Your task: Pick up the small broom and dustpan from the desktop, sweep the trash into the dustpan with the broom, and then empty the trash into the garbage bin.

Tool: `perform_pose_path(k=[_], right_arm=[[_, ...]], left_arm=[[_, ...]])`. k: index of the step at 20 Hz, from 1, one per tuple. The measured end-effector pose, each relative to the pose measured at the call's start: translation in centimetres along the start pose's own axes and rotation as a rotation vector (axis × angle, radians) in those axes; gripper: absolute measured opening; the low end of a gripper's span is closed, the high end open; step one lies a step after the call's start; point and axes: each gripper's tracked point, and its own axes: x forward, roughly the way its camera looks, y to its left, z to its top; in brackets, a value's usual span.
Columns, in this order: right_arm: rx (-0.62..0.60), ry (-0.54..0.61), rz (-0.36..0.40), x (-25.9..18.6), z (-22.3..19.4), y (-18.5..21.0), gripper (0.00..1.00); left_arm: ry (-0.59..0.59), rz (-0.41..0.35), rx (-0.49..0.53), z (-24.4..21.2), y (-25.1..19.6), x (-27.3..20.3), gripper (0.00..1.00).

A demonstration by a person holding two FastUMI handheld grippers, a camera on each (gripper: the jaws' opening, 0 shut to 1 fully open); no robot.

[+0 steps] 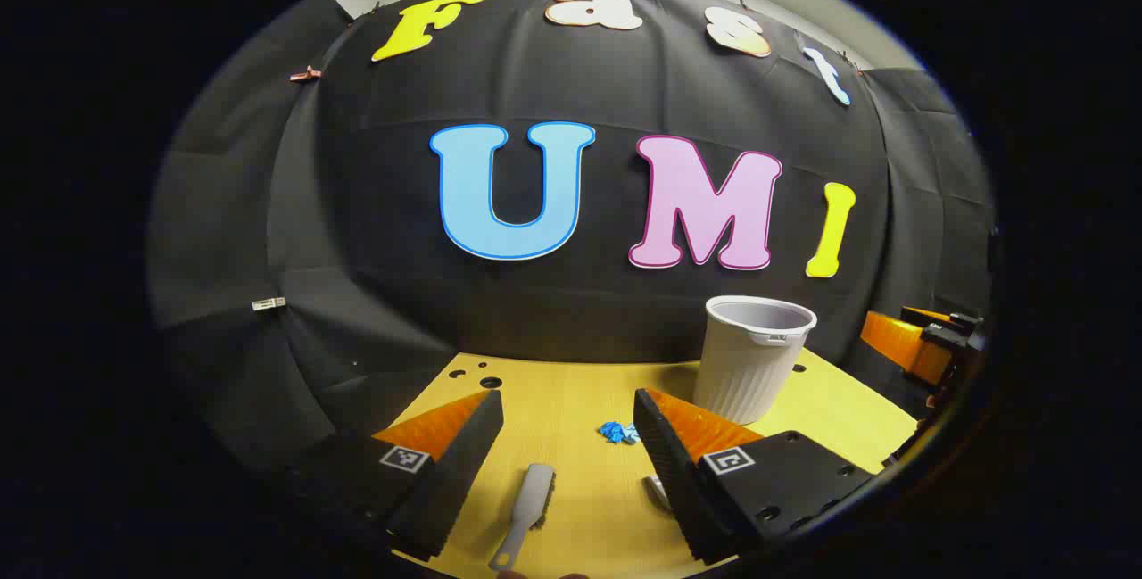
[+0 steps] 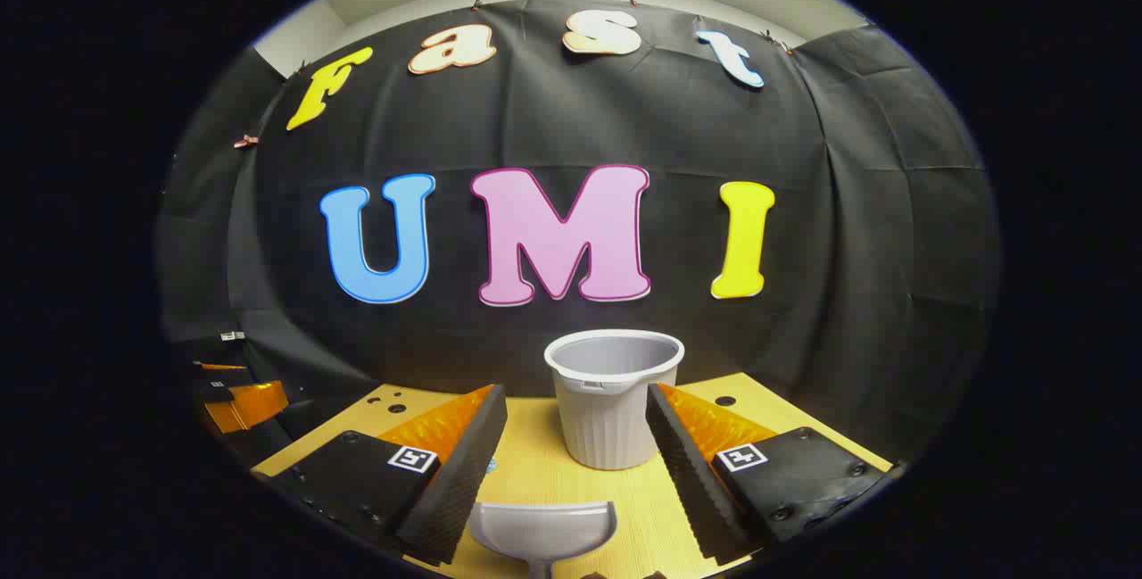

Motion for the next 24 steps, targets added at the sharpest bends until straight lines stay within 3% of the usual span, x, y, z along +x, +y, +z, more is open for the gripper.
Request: perform_pose_path(k=[7, 10, 11, 12, 21, 24], right_arm=[[0.018, 0.090, -0.026, 0.2, -2.9, 0.0, 0.98], [0.007, 0.107, -0.008, 0.6, -3.5, 0.5, 0.98], [0.003, 0.112, -0.003, 0.7, -3.7, 0.7, 0.98], [0.000, 0.119, 0.005, 0.9, -4.0, 0.9, 0.98], [-0.009, 0.164, 0.044, 2.4, -5.4, 0.7, 0.98], [-0.013, 0.192, 0.076, 3.4, -6.5, 0.5, 0.98]], left_arm=[[0.039, 0.014, -0.027, -1.6, 1.8, -0.2, 0.95], [0.046, 0.014, -0.033, -2.0, 1.9, -0.1, 0.95], [0.050, 0.012, -0.033, -2.0, 1.8, 0.0, 0.91], [0.055, 0.012, -0.033, -2.1, 1.8, 0.0, 0.95], [0.106, 0.007, -0.028, -3.4, 1.0, 0.4, 0.95], [0.172, -0.007, -0.004, -5.1, 0.8, 1.1, 0.95]])
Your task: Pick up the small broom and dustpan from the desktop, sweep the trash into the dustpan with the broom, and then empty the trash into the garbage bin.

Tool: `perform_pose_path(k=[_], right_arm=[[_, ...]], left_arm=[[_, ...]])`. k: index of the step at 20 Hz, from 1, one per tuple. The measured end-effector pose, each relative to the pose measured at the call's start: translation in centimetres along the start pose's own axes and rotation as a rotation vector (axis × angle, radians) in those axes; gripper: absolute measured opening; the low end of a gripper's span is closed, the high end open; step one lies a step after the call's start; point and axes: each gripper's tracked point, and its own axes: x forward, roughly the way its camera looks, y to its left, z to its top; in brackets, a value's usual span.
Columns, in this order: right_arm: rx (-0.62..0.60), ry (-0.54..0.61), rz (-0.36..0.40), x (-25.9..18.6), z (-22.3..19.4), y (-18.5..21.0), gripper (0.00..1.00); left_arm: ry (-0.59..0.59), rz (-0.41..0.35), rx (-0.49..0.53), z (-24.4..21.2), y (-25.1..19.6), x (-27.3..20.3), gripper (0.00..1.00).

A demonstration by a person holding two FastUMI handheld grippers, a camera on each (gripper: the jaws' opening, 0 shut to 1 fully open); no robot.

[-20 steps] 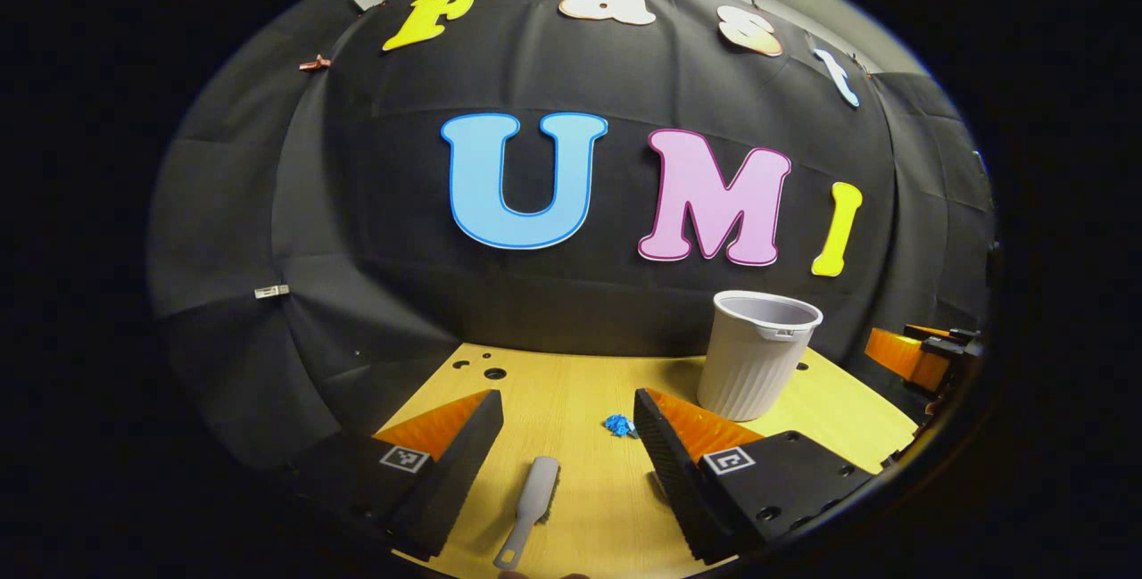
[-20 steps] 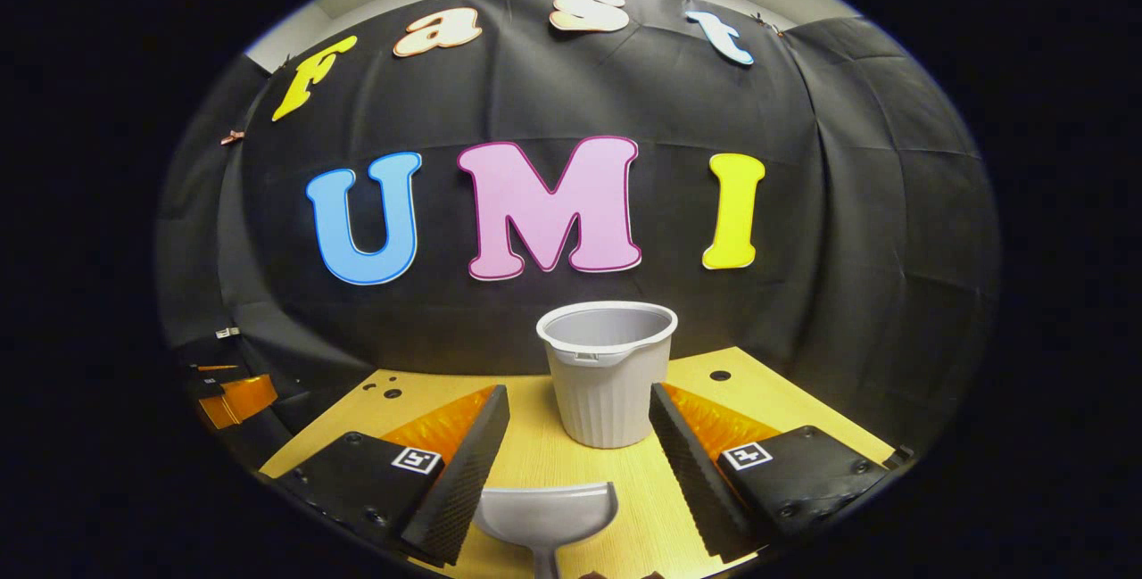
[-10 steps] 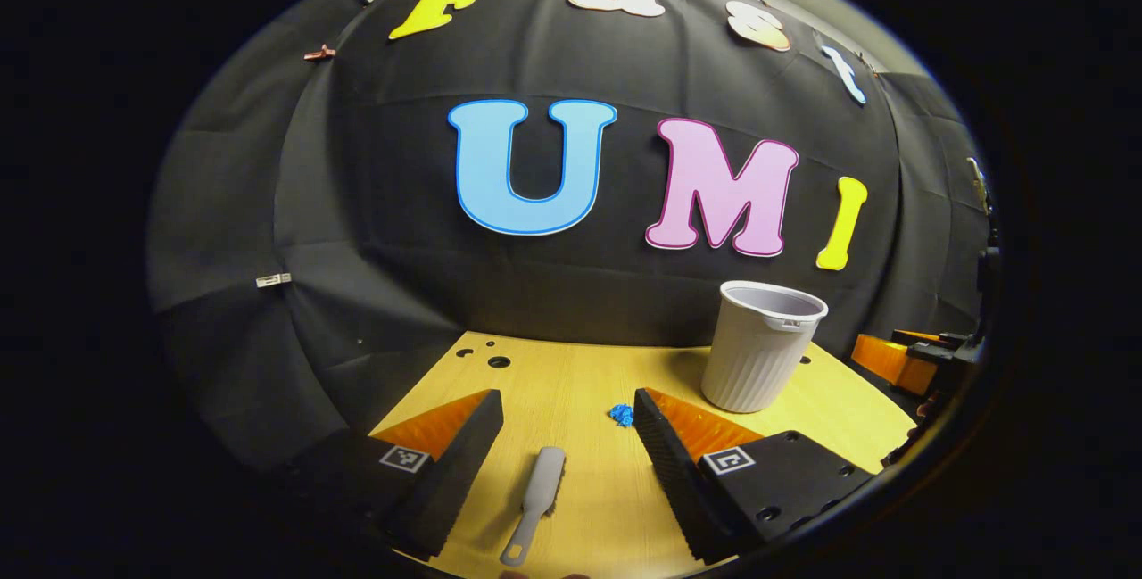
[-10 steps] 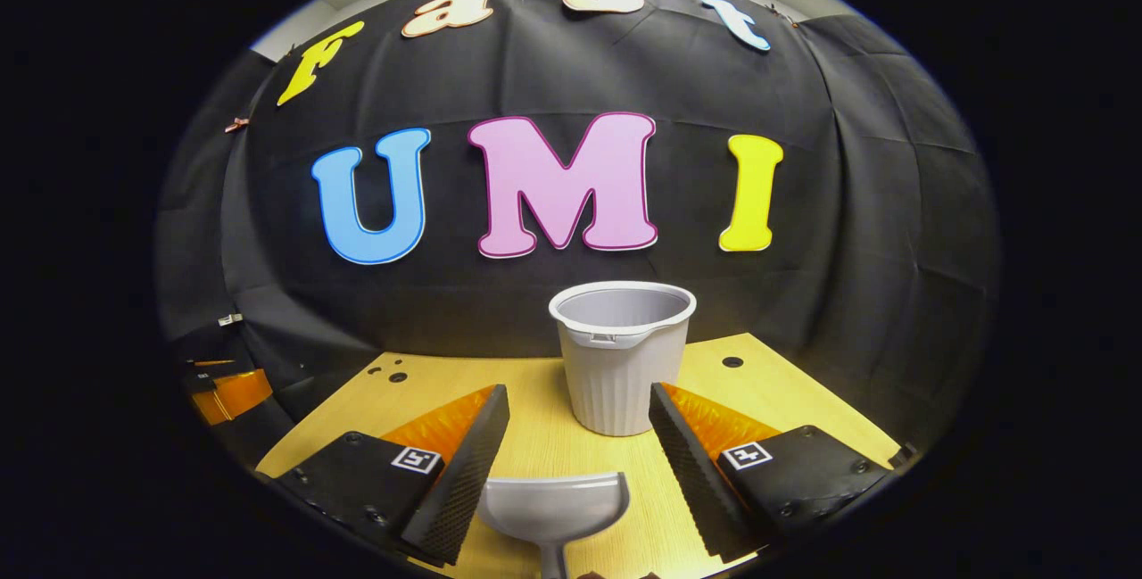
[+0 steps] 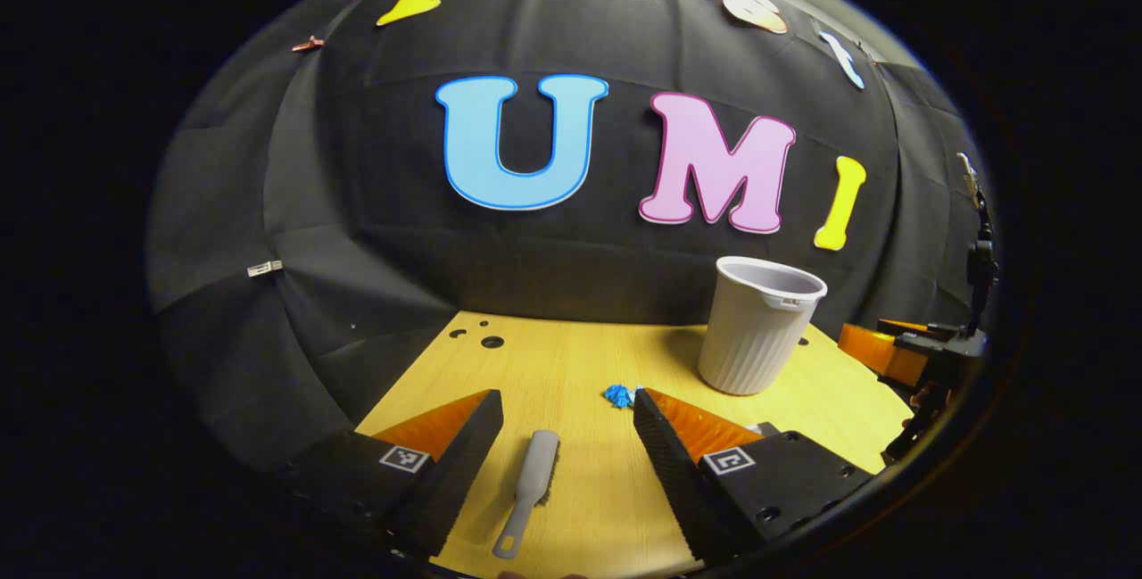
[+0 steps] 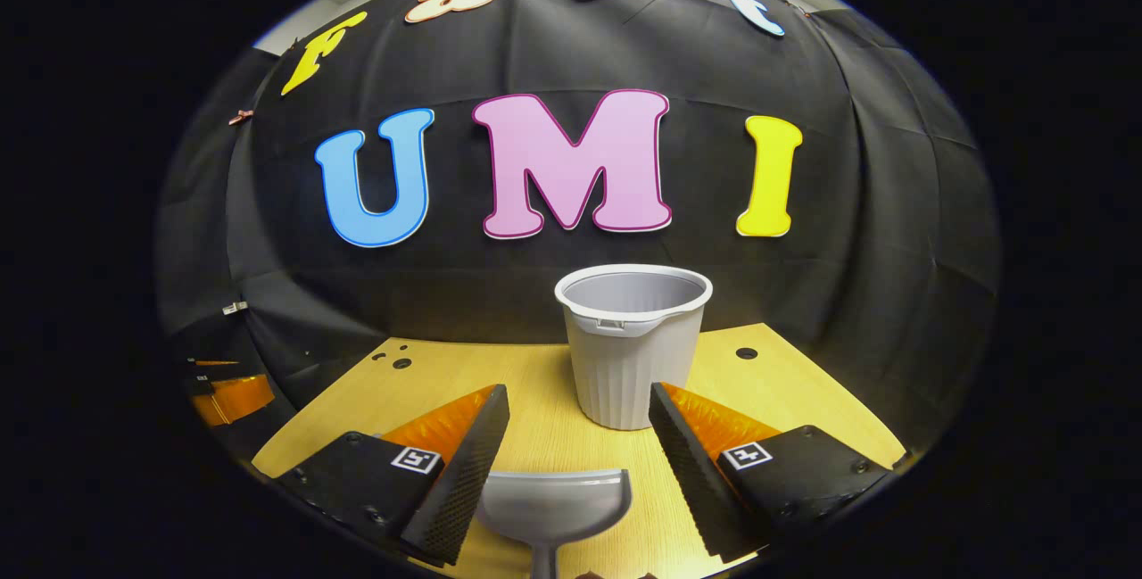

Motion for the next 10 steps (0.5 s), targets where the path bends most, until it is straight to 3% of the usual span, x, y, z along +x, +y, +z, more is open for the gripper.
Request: perform_pose_path(k=[4, 8, 10], right_arm=[[-0.012, 0.030, 0.039, 1.3, -0.9, -0.6, 0.98], [-0.017, 0.109, 0.061, 2.4, -3.9, -2.2, 0.98], [-0.013, 0.132, 0.049, 2.7, -4.7, -2.3, 0.98]], left_arm=[[0.164, 0.036, 0.036, -3.9, 1.5, 1.6, 0.95], [0.511, -0.004, 0.020, -12.0, 1.6, 2.9, 0.96], [0.619, -0.019, 0.021, -14.4, 1.7, 3.2, 0.96]])
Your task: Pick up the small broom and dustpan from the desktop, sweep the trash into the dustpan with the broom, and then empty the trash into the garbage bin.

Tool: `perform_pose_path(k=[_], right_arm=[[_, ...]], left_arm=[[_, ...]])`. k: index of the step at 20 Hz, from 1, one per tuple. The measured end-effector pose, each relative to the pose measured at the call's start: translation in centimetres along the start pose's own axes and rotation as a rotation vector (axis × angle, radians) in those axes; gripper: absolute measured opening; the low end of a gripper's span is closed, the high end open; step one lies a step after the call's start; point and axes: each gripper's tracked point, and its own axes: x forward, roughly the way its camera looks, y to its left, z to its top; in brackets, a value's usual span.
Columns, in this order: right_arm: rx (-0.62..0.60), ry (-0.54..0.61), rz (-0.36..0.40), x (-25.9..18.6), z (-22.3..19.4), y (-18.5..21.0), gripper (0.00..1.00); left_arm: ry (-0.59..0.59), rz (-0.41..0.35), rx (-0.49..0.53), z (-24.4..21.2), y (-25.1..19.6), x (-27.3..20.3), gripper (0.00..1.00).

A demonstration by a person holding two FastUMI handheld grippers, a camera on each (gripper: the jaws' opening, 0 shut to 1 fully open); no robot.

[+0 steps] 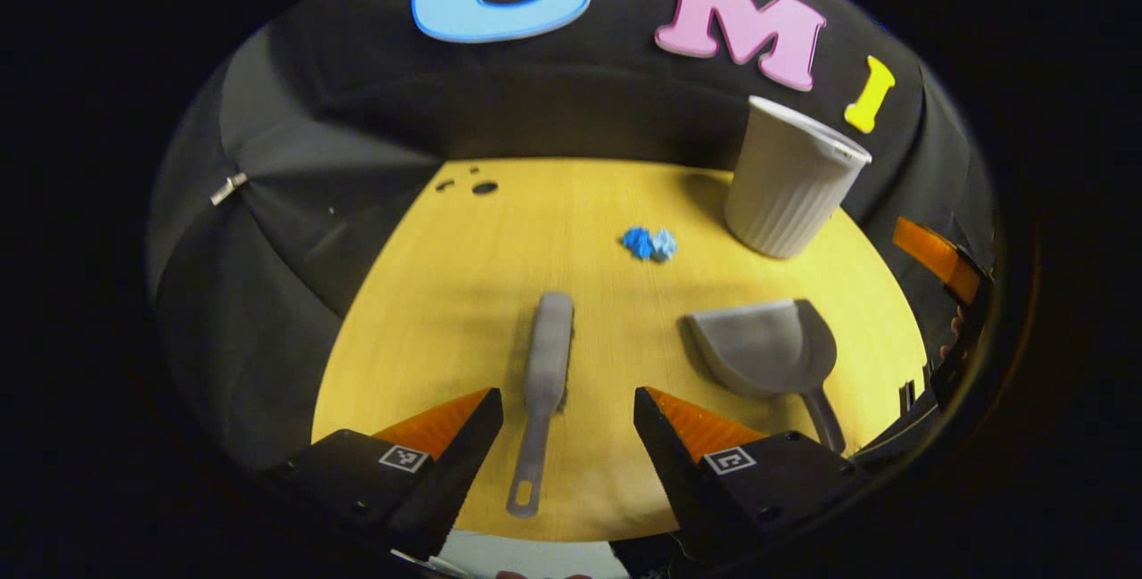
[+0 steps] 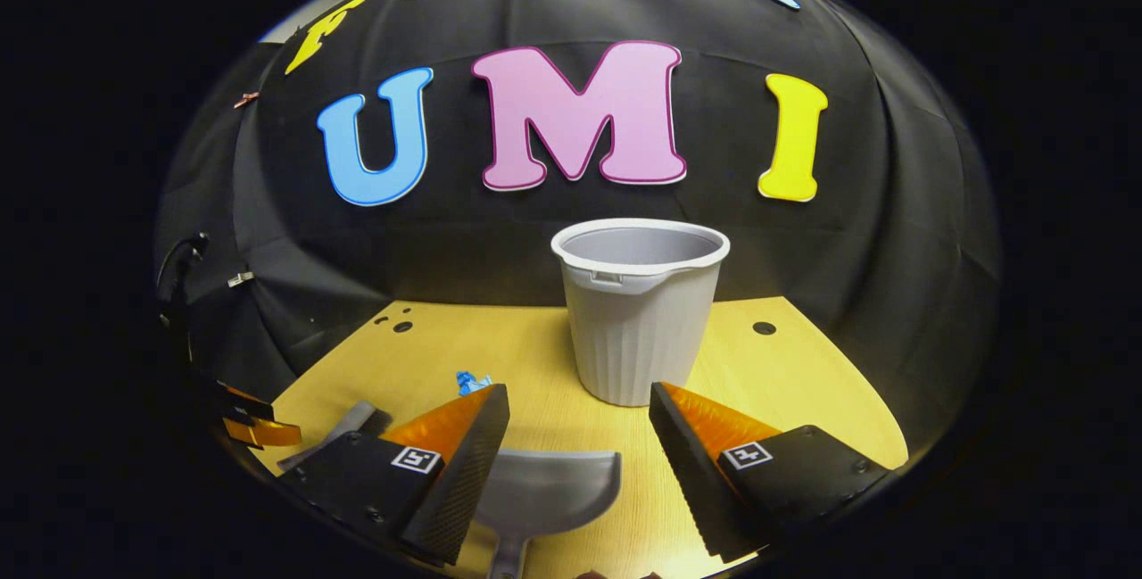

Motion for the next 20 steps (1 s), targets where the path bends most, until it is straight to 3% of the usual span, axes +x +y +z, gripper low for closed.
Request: perform_pose_path(k=[6, 12, 15, 16, 17, 20], right_arm=[[0.001, 0.096, -0.066, -0.6, -2.3, 0.9, 0.98], [0.012, 0.193, -0.116, -1.5, -4.9, 1.9, 0.98], [0.009, 0.261, -0.128, -2.3, -6.6, 2.2, 0.98], [0.006, 0.290, -0.124, -2.5, -7.2, 2.5, 0.98], [0.015, 0.325, -0.113, -2.7, -8.0, 2.9, 0.98], [0.058, 0.432, -0.066, -3.1, -9.9, 3.9, 0.98]], left_arm=[[0.297, 0.022, 0.106, -4.0, 2.6, 6.1, 0.96], [0.440, 0.007, 0.082, -6.6, 3.8, 9.8, 0.96], [0.473, 0.010, 0.072, -6.1, 3.7, 11.0, 0.91], [0.496, 0.014, 0.067, -6.4, 3.4, 11.2, 0.80], [0.514, 0.016, 0.056, -6.5, 2.9, 10.8, 0.62], [0.518, 0.028, 0.045, -6.6, 2.4, 10.9, 0.31]])
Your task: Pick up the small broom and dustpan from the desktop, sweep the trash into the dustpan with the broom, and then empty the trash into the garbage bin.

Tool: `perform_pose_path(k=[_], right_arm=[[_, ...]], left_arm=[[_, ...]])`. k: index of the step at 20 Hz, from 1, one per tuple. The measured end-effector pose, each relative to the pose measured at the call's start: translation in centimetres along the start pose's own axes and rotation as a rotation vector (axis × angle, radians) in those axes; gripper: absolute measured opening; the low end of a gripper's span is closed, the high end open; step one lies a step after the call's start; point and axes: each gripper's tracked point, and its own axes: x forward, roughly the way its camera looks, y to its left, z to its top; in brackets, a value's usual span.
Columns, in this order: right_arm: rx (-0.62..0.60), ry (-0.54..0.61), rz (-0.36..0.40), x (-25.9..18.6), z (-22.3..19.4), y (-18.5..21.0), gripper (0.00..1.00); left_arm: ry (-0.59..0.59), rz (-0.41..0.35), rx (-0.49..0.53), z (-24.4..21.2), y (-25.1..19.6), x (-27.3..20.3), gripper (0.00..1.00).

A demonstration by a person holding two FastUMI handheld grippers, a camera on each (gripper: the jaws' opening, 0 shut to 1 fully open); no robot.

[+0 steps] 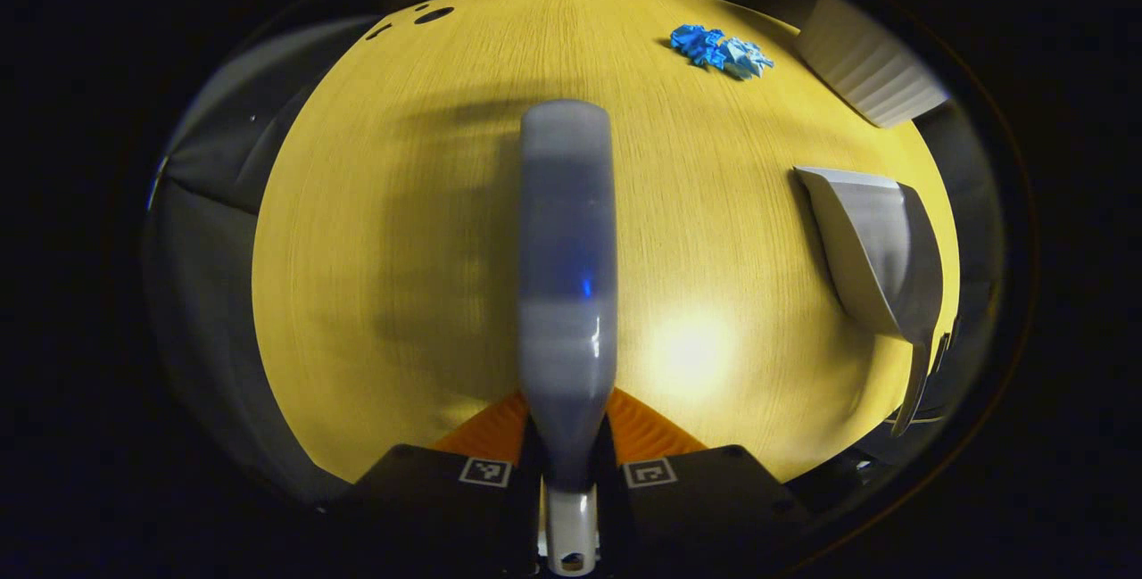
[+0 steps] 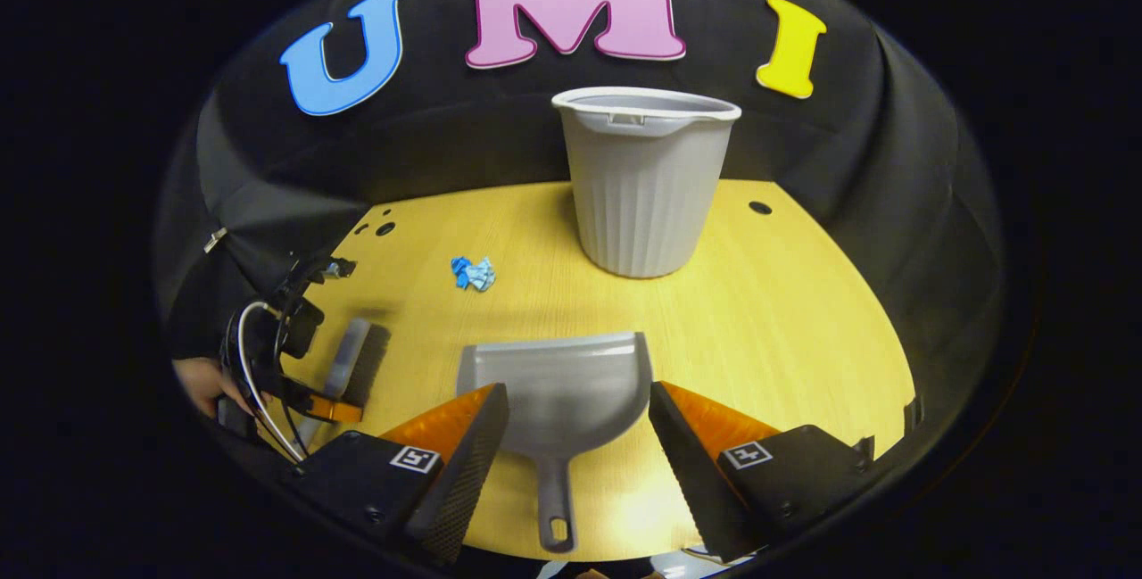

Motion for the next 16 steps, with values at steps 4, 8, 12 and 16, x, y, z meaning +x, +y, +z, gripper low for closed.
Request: perform_pose_path(k=[4, 8, 12, 16], right_arm=[[0.066, 0.231, 0.101, 0.9, -4.1, 0.5, 0.99], [0.069, 0.394, 0.104, 2.0, -8.4, -0.2, 0.99], [0.063, 0.480, 0.096, 3.6, -11.1, 0.2, 0.99], [0.046, 0.514, 0.048, 5.2, -12.5, 0.1, 0.99]], left_arm=[[-0.072, 0.016, -0.007, 0.6, 0.3, -0.6, 0.24], [-0.182, 0.013, -0.001, 2.3, -0.4, -2.9, 0.24], [-0.236, 0.044, 0.057, 6.4, 0.2, -4.9, 0.24], [-0.254, 0.069, 0.095, 10.1, 1.2, -5.0, 0.24]])
